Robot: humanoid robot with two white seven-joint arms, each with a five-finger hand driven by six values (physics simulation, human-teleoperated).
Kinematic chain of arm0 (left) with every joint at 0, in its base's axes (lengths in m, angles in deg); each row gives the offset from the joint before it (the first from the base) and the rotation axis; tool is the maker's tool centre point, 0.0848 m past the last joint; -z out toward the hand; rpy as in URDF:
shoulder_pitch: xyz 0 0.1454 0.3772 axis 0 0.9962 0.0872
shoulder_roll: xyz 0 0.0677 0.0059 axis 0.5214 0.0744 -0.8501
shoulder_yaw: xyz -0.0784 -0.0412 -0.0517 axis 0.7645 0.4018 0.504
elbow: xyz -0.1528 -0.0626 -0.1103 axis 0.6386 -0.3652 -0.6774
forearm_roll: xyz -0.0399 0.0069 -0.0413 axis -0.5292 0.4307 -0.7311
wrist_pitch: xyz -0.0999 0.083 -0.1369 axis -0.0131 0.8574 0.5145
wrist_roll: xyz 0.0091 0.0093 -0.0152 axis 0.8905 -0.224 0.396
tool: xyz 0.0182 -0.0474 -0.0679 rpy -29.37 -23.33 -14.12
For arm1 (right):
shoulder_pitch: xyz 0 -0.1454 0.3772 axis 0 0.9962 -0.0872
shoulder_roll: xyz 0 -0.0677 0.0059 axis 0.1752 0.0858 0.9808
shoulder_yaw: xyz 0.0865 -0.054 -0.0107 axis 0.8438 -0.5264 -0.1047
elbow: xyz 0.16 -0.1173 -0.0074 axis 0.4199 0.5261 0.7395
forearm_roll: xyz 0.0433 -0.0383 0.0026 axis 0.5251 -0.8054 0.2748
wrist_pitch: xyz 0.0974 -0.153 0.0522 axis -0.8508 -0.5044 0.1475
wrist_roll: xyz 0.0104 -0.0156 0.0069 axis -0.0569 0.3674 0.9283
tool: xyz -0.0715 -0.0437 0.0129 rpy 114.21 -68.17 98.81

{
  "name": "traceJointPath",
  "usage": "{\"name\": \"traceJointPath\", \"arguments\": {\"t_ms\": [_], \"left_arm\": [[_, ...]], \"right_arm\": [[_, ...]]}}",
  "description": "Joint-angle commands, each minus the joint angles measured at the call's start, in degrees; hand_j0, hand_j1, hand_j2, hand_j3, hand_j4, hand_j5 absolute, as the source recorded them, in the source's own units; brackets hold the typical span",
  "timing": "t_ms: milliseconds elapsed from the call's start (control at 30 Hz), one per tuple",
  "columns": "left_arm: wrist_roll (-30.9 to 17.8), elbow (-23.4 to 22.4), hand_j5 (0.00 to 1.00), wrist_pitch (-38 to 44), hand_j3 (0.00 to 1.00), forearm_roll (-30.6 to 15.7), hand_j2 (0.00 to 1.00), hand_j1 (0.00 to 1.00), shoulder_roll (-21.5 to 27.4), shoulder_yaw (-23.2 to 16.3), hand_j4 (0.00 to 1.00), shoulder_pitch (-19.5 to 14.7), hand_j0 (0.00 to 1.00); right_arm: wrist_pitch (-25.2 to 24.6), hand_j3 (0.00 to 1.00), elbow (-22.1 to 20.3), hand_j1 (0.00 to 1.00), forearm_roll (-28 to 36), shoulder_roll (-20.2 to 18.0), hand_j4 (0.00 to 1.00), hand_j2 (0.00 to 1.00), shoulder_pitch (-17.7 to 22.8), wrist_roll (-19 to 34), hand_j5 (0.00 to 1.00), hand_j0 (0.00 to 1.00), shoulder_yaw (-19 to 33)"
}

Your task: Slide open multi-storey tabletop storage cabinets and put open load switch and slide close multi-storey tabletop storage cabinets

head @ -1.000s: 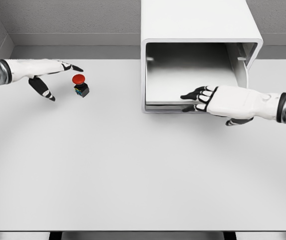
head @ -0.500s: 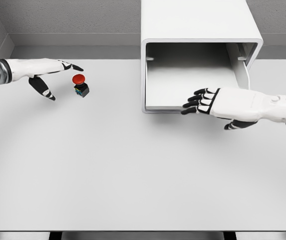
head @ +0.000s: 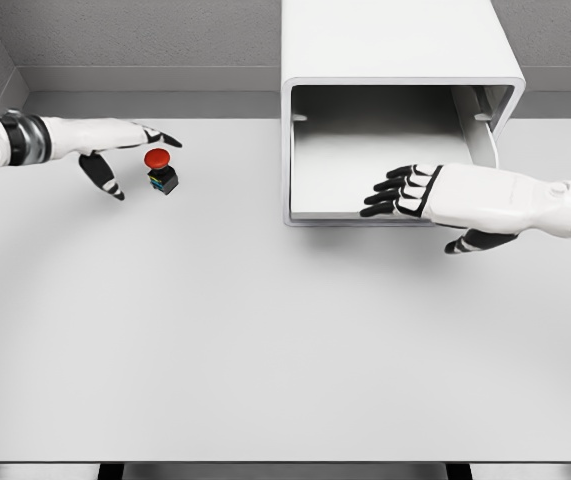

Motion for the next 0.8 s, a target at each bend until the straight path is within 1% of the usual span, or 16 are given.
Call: {"name": "traceJointPath", "arguments": {"t_ms": [0,33,100,133,267,333,400,467,533,567,700,767], "left_arm": [[0.0,-1.0,0.95,0.2,0.95,0.8,0.95,0.95,-1.2,0.1,0.95,0.0,0.95],[0.0,-1.3,0.93,0.2,0.93,1.6,0.93,0.93,-2.0,0.1,0.93,-0.1,0.93],[0.0,-1.4,0.92,0.2,0.92,2.4,0.92,0.92,-2.8,0.0,0.92,-0.1,0.92],[0.0,-1.4,0.92,0.2,0.92,3.5,0.92,0.92,-3.1,0.1,0.92,-0.3,0.92],[0.0,-1.4,0.92,0.2,0.92,3.7,0.92,0.92,-4.1,0.3,0.92,-0.4,0.92],[0.0,-1.4,0.87,0.2,0.87,3.7,0.87,0.87,-4.2,0.3,0.87,-0.5,0.87],[0.0,-1.4,0.85,0.2,0.85,3.9,0.85,0.85,-4.2,0.3,0.85,-0.4,0.85],[0.0,-1.4,0.85,0.2,0.85,4.0,0.85,0.85,-4.2,0.2,0.85,-0.5,0.85],[0.0,-1.4,0.85,0.2,0.85,4.1,0.85,0.85,-4.7,0.3,0.85,-0.6,0.85],[0.0,-1.3,0.85,0.2,0.85,5.3,0.85,0.85,-4.8,0.4,0.85,-0.6,0.85],[0.0,-1.3,0.85,0.2,0.85,5.7,0.85,0.85,-5.4,0.5,0.85,-0.8,0.85],[0.0,-1.3,0.81,0.2,0.81,6.1,0.81,0.81,-5.4,0.5,0.81,-0.8,0.81]], "right_arm": [[-0.2,1.0,0.0,1.0,0.6,-0.1,1.0,1.0,0.0,0.0,1.0,1.0,0.0],[-0.2,1.0,-0.1,1.0,0.6,0.0,1.0,1.0,0.0,0.0,1.0,1.0,0.0],[-0.2,1.0,-0.1,1.0,0.6,0.0,1.0,1.0,0.0,0.0,1.0,1.0,0.0],[-0.2,1.0,0.0,1.0,0.6,0.0,1.0,1.0,-0.1,0.0,1.0,1.0,0.0],[-0.2,1.0,-0.1,1.0,0.6,0.2,1.0,1.0,-0.1,0.0,1.0,1.0,-0.1],[-0.3,1.0,0.0,1.0,0.6,0.2,1.0,1.0,-0.2,0.0,1.0,1.0,-0.1],[-1.9,1.0,0.0,1.0,0.6,0.2,1.0,1.0,-0.4,0.0,1.0,1.0,-0.1],[-4.1,1.0,0.1,1.0,0.6,0.2,1.0,1.0,-0.6,0.0,1.0,1.0,-0.1],[-5.2,1.0,0.4,1.0,0.6,0.2,1.0,1.0,-0.8,0.0,1.0,1.0,-0.1],[-5.6,1.0,0.4,1.0,0.6,0.2,1.0,1.0,-0.9,0.0,1.0,1.0,-0.1],[-6.1,1.0,0.5,1.0,0.4,0.2,1.0,1.0,-0.9,0.0,1.0,1.0,-0.2],[-6.0,1.0,0.5,1.0,0.3,0.1,1.0,1.0,-0.5,0.0,1.0,1.0,-0.3]]}}
